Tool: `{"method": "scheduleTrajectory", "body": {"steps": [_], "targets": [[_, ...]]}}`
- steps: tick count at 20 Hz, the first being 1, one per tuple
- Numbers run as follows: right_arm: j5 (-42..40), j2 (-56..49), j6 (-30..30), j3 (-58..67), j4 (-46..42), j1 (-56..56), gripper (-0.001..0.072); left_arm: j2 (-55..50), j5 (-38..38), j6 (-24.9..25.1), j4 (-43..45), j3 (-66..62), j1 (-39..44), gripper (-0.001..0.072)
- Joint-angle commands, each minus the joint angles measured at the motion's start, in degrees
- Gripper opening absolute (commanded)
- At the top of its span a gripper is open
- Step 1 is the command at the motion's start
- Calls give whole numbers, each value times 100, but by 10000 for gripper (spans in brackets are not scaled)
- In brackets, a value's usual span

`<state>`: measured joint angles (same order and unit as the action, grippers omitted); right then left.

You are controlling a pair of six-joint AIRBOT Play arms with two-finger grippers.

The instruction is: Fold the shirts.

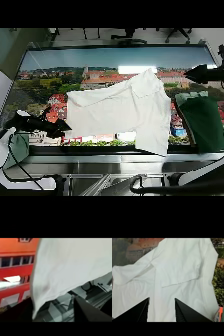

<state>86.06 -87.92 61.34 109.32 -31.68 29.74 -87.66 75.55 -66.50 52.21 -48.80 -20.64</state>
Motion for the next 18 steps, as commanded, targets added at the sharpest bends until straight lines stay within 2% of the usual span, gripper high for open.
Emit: {"method": "scheduleTrajectory", "body": {"steps": [1,2,3,5,7,9,14,18], "targets": [[-4,4,0,-2,11,4,361,22,-584,177,-271,48,317,221],[13,4,-2,-4,70,4,361,22,-675,179,-269,-85,439,99],[46,4,0,-4,90,4,361,22,-743,179,-245,-254,557,14],[192,9,17,-31,81,7,359,22,-824,109,90,-695,649,13],[258,103,24,-262,70,17,359,22,-715,-431,1115,-1150,560,13],[365,271,24,-660,-146,15,360,22,-341,-590,1740,-1436,293,13],[470,1014,291,-2514,-1845,9,360,22,-96,-391,1663,-1220,-367,14],[-190,1580,330,-4280,-1862,-31,361,22,-168,-282,1661,-1193,-345,14]]}}
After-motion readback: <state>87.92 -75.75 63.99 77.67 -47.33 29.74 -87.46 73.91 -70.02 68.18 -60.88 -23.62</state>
